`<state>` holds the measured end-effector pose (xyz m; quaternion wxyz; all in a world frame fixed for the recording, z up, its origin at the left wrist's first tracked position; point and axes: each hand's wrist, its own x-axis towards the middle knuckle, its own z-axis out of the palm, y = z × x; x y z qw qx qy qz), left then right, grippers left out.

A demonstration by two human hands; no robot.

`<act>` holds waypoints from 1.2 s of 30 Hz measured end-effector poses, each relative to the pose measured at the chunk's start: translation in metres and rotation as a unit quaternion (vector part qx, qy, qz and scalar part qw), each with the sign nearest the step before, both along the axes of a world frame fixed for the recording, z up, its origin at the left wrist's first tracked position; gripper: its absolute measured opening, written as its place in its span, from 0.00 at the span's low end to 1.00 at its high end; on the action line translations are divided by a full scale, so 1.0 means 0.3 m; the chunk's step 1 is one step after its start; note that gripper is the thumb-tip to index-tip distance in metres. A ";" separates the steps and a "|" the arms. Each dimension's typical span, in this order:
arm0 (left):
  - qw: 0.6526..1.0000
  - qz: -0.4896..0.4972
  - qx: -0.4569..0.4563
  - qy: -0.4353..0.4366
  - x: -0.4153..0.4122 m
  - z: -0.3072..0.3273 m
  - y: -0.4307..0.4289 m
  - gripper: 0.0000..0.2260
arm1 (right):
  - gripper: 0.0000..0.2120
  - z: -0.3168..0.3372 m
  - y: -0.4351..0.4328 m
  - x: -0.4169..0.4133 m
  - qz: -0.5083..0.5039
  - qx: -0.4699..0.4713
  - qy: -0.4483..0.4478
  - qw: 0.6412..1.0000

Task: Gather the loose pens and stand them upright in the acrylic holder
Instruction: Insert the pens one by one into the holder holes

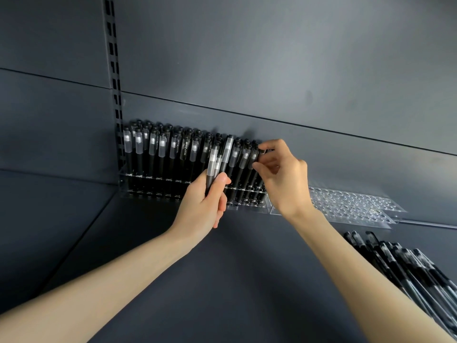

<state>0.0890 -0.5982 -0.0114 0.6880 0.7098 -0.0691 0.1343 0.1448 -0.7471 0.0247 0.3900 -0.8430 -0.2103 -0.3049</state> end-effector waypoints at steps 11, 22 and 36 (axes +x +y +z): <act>0.998 -0.059 0.029 0.002 -0.019 0.000 -0.010 0.10 | 0.07 0.028 -0.021 -0.064 0.019 0.078 0.025 0.996; 0.989 -0.138 0.023 0.040 -0.047 0.007 -0.047 0.10 | 0.08 0.045 -0.058 -0.103 0.187 0.288 0.169 0.924; 0.992 -0.108 0.031 0.052 -0.036 -0.001 -0.038 0.04 | 0.14 0.033 -0.024 -0.095 0.181 0.247 0.170 0.937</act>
